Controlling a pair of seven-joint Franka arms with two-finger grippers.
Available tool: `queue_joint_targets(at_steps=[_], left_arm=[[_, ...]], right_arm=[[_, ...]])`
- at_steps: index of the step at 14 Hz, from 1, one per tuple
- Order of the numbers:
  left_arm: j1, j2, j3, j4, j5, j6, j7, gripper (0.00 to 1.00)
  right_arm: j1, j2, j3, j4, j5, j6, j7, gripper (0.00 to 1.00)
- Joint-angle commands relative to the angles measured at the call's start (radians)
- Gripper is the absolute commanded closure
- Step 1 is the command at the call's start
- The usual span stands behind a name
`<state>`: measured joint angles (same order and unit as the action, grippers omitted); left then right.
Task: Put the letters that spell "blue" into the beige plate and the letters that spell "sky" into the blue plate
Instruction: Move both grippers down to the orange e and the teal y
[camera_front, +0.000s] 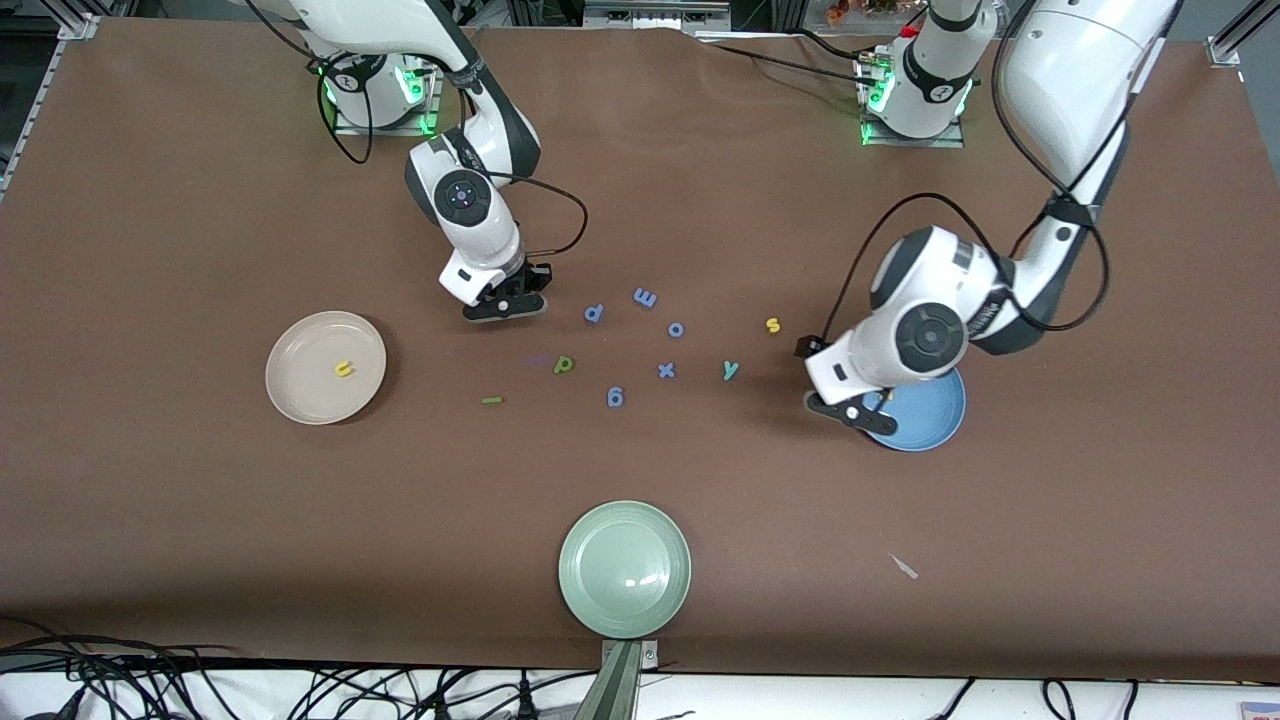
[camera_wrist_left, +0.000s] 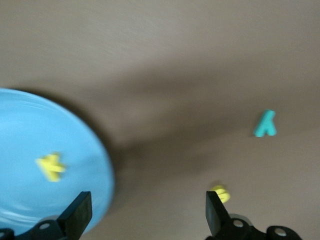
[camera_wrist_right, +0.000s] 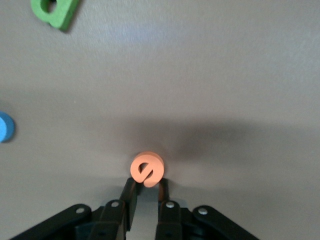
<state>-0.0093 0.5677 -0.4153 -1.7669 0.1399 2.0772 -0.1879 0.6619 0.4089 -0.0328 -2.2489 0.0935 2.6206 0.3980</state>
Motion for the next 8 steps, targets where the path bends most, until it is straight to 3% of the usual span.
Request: queue_joint_targets(at_steps=[1,5,6,8], left_arm=[[-0.035,-0.035,-0.028,-0.062,0.000,0.069,-0.111,0.00],[-0.090,0.009,-0.026,-0.040,0.020,0.173,-0.117,0.00],[-0.103,0.015,-0.026,-0.039,0.020,0.176,-0.117,0.00],[-0.126,0.024,-0.023,-0.025,0.020,0.190,-0.120,0.00]], right_arm=[[0.007,-0.027,-0.044,0.029,-0.012,-0.040,-0.036,0.77],[0.007,-0.035,-0.078,0.045,-0.011,-0.071,-0.070,0.77],[0.007,-0.030,-0.078,0.055,-0.009,-0.071,-0.059,0.71],[0.007,-0.027,-0.076,0.075,-0.001,-0.073,-0.053,0.35]])
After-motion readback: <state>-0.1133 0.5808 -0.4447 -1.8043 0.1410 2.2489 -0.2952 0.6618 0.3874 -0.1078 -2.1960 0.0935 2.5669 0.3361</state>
